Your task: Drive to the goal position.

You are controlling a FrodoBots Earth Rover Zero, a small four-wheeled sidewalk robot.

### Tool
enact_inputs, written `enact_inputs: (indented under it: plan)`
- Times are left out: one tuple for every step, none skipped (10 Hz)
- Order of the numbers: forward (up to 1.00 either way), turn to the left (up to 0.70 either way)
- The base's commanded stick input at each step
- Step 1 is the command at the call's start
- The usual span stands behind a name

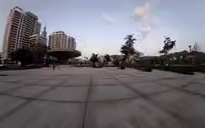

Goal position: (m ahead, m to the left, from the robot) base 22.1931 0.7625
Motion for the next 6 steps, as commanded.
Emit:
enact_inputs:
  plan:
    - [1.00,0.00]
    - [1.00,0.00]
    - [1.00,0.00]
    - [1.00,0.00]
    - [1.00,0.00]
    - [1.00,0.00]
